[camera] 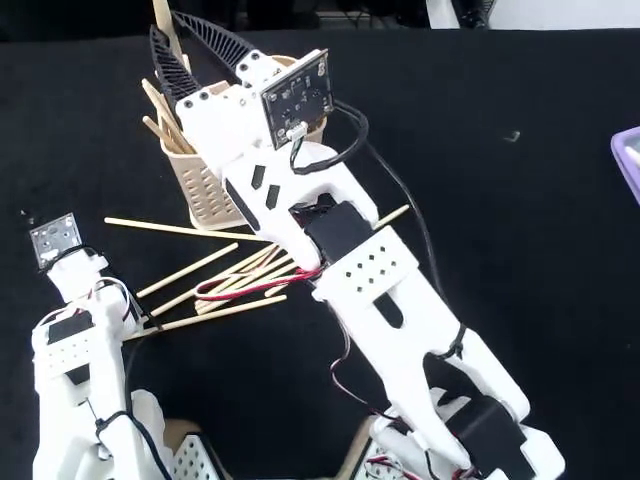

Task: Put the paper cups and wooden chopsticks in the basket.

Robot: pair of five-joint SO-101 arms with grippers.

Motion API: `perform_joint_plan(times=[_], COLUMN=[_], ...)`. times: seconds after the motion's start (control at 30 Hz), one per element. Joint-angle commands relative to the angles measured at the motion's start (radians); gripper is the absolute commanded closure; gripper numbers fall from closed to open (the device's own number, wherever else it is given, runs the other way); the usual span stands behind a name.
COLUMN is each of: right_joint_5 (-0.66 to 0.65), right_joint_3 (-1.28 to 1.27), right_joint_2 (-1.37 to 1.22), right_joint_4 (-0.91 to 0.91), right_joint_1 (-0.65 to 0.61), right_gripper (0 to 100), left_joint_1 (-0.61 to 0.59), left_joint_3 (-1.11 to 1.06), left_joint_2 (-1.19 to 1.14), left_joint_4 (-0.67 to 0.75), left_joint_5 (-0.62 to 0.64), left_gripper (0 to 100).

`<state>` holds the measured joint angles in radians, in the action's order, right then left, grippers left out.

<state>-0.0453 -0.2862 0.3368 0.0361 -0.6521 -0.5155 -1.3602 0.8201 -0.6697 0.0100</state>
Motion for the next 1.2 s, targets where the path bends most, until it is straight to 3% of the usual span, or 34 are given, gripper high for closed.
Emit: perform_joint_plan(times=[0.0,0.37,0.5,0.83,1.0,1.17], right_joint_5=[-0.002,0.0,0.0,-0.002,-0.002,-0.002], right_joint_3=[0.047,-0.015,-0.008,-0.015,-0.016,-0.056], right_joint_2=[0.044,-0.128,-0.114,0.094,0.203,0.367], right_joint_4=[0.017,-0.008,-0.176,-0.628,-0.812,-1.125], right_joint_1=[0.015,0.014,0.011,0.002,0.005,0.006], right_gripper=[98.7,98.5,96.6,76.4,76.0,76.0], left_joint_1=[-0.004,-0.004,-0.004,-0.004,-0.004,-0.004], left_joint_3=[0.015,0.007,0.007,0.007,0.007,0.007], left_joint_2=[0.008,0.015,0.015,0.015,0.015,0.015], left_joint_4=[0.012,0.012,0.012,0.014,0.014,0.014], left_joint_5=[0.005,0.005,0.005,0.005,0.005,0.005], left_gripper=[87,87,87,87,87,87])
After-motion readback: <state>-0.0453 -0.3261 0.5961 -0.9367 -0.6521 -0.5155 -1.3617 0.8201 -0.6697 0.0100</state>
